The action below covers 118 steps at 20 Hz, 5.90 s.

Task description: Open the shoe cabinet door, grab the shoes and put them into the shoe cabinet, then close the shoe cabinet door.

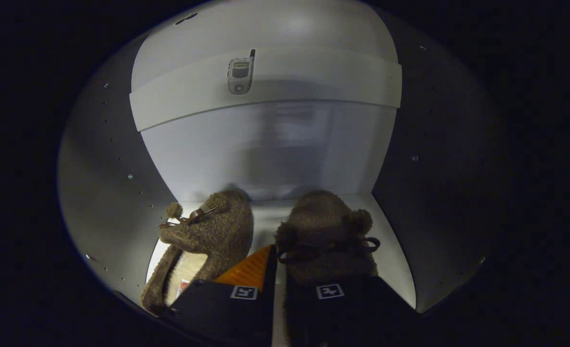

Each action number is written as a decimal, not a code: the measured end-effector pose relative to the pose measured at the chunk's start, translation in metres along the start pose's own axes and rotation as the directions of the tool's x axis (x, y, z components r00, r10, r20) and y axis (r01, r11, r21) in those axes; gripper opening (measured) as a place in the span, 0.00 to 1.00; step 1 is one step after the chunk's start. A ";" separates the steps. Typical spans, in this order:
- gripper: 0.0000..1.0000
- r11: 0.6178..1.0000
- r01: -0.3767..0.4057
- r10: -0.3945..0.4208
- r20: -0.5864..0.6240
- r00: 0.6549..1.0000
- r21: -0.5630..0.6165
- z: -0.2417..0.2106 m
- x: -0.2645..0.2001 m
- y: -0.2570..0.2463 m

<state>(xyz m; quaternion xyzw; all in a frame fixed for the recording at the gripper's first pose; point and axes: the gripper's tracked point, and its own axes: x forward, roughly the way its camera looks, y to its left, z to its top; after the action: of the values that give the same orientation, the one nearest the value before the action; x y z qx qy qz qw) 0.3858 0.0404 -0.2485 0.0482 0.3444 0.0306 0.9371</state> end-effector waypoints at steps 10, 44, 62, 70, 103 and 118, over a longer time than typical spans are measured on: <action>0.96 0.999 -0.033 0.035 0.040 0.999 -0.040 -0.003 -0.071 0.003; 0.98 0.996 -0.086 0.080 0.547 0.833 -0.014 -0.112 -0.600 -0.112; 0.99 0.988 0.076 -0.134 0.504 0.853 0.134 -0.115 -0.493 -0.289; 0.98 0.994 0.036 -0.084 0.500 0.862 0.105 -0.118 -0.493 -0.252; 0.98 0.996 -0.091 0.089 0.551 0.829 -0.024 -0.085 -0.456 0.015; 0.98 0.997 -0.077 0.072 0.556 0.828 -0.015 -0.082 -0.458 0.009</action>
<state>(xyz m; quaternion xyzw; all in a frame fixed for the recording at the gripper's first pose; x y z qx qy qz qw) -0.0162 0.0133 -0.0158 0.0721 0.0554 0.0503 0.9946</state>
